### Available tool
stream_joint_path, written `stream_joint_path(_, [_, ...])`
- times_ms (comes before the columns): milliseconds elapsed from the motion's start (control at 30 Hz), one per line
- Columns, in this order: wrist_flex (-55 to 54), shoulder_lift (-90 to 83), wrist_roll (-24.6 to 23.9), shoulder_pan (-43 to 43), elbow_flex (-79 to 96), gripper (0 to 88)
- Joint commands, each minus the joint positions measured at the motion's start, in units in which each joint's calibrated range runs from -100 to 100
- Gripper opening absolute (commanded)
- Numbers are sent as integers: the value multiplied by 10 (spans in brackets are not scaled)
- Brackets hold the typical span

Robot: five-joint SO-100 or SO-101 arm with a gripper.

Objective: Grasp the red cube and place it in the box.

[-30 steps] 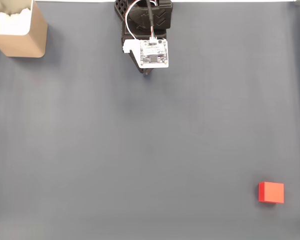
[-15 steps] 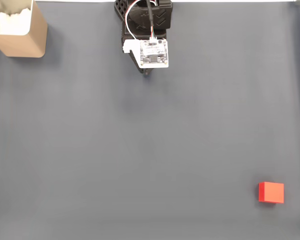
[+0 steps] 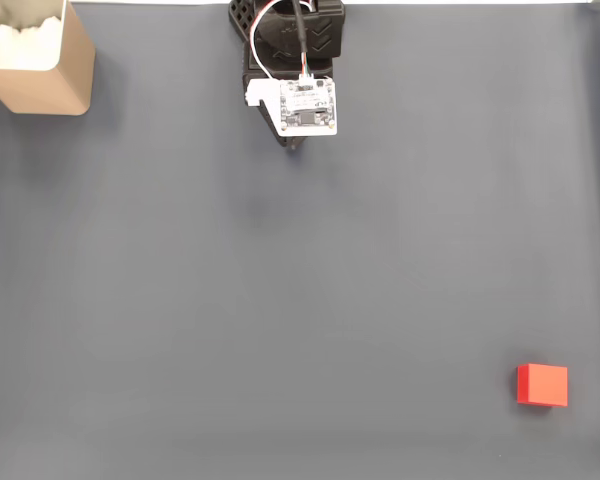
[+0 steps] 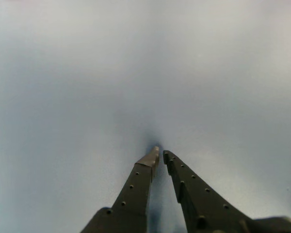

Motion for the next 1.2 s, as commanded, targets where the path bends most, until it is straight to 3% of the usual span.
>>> stream_joint_path(0, [10, 0, -5, -5, 8, 3])
stream_joint_path(467, [6, 0, -3, -6, 8, 0])
stream_joint_path(800, [-108, 24, -6, -3, 1, 0])
stream_joint_path(1167, [-217, 229, -26, -33, -176, 0])
